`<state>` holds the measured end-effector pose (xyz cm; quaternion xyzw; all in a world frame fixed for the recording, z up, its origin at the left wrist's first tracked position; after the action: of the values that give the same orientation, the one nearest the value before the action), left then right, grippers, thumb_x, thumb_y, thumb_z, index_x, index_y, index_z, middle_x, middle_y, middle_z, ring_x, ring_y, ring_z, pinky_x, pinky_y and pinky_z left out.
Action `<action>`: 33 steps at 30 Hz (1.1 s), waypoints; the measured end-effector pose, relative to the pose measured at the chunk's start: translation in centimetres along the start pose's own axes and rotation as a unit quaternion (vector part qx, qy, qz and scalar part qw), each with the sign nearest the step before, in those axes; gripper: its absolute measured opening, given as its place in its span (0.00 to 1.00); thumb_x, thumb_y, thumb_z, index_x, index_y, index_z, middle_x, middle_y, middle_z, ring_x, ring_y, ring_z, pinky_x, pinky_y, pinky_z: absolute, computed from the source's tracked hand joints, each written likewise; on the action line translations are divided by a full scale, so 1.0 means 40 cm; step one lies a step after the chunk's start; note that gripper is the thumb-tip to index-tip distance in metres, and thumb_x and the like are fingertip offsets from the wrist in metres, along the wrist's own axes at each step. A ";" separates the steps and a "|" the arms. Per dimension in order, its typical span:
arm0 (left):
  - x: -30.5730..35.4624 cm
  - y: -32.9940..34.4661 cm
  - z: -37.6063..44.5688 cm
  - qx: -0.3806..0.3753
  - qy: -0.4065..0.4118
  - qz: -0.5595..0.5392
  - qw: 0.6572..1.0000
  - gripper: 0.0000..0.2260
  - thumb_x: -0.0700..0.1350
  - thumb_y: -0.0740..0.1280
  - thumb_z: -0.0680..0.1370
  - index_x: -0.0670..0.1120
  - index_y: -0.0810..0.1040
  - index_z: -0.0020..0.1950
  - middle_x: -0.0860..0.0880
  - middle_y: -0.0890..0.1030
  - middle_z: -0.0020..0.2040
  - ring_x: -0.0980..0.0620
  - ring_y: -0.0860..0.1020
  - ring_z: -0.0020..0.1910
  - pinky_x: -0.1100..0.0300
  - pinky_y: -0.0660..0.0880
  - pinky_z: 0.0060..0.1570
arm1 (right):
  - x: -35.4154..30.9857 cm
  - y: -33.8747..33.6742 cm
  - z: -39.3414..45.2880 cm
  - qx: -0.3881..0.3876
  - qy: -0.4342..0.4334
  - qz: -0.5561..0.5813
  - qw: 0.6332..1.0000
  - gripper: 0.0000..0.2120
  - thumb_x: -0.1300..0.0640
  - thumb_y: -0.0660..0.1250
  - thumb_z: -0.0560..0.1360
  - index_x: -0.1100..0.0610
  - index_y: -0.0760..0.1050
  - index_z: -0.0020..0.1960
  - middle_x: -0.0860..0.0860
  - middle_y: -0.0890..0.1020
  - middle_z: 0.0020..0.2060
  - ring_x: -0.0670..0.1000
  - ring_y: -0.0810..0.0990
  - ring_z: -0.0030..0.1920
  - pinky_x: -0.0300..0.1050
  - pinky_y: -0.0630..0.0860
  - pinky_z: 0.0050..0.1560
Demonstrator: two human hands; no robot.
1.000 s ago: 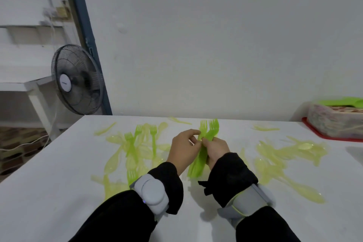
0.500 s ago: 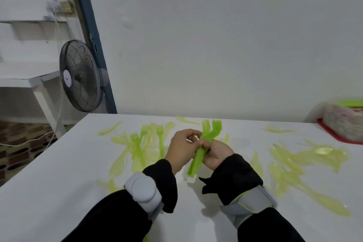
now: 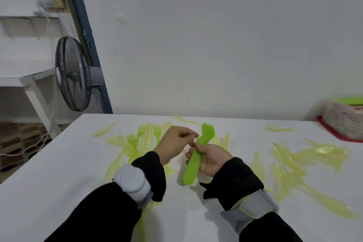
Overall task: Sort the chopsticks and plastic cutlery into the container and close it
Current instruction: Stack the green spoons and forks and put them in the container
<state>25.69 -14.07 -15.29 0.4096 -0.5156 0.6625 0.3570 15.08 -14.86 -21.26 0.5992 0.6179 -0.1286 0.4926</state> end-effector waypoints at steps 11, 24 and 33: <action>-0.115 -0.109 0.048 0.083 -0.202 0.384 0.897 0.14 0.38 0.59 0.76 0.39 0.66 0.61 0.41 0.75 0.60 0.41 0.75 0.57 0.52 0.71 0.55 | 0.022 0.036 0.004 0.002 0.009 0.006 1.000 0.12 0.61 0.56 0.81 0.61 0.70 0.40 0.55 0.74 0.27 0.52 0.77 0.21 0.49 0.72 0.39; -0.159 -0.330 0.047 0.104 -0.253 0.269 0.923 0.05 0.41 0.65 0.73 0.39 0.73 0.41 0.41 0.74 0.35 0.44 0.76 0.34 0.60 0.68 0.33 | 0.019 0.051 0.006 0.004 0.005 0.001 1.000 0.11 0.61 0.55 0.81 0.60 0.69 0.40 0.54 0.76 0.23 0.52 0.78 0.21 0.49 0.73 0.38; -0.192 -0.279 0.028 0.072 -0.231 0.423 0.873 0.08 0.36 0.60 0.75 0.37 0.75 0.53 0.39 0.78 0.55 0.41 0.77 0.55 0.56 0.73 0.50 | 0.025 0.073 -0.004 -0.007 0.003 -0.009 1.000 0.11 0.62 0.55 0.81 0.60 0.69 0.40 0.54 0.75 0.25 0.52 0.78 0.22 0.49 0.73 0.38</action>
<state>39.04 -13.18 -17.75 0.3182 -0.6584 0.6720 -0.1170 17.76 -13.40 -20.68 0.5905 0.6255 -0.1271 0.4939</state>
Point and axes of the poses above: each hand's wrist, its own z-axis towards the middle knuckle, its own y-axis out of the palm, x = y × z, the point moved 7 cm from there along z, towards the middle knuckle
